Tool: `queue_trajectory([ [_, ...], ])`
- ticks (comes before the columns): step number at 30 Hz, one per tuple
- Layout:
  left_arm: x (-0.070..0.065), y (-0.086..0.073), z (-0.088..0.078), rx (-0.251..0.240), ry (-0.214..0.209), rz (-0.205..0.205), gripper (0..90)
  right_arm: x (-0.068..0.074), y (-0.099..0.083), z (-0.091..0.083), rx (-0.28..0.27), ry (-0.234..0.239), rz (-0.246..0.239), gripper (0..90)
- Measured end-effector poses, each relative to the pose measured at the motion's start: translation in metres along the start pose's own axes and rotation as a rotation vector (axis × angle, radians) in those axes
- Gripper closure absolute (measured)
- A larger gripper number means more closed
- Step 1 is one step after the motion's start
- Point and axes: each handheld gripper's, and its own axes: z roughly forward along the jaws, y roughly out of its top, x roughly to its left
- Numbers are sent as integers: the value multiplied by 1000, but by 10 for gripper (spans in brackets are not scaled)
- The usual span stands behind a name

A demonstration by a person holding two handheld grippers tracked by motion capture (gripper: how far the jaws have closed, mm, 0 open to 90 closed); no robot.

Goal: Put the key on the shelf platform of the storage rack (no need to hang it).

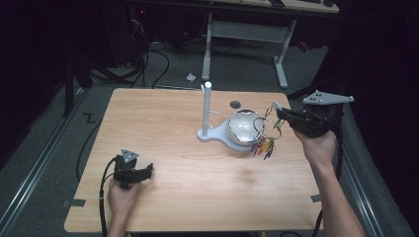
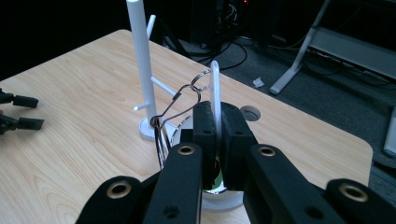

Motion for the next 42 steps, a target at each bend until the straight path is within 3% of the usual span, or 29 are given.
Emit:
queue_trajectory([
  [17, 0, 0, 0, 0, 0, -1, 227, -11, 36, 19, -23, 2, 34, 870],
  [29, 0, 0, 0, -1, -1, -4, 226, -21, 39, 43, -18, -8, 89, 870],
  [42, 0, 0, 0, -1, -1, -2, 227, -23, 37, 59, 3, -21, 91, 871],
])
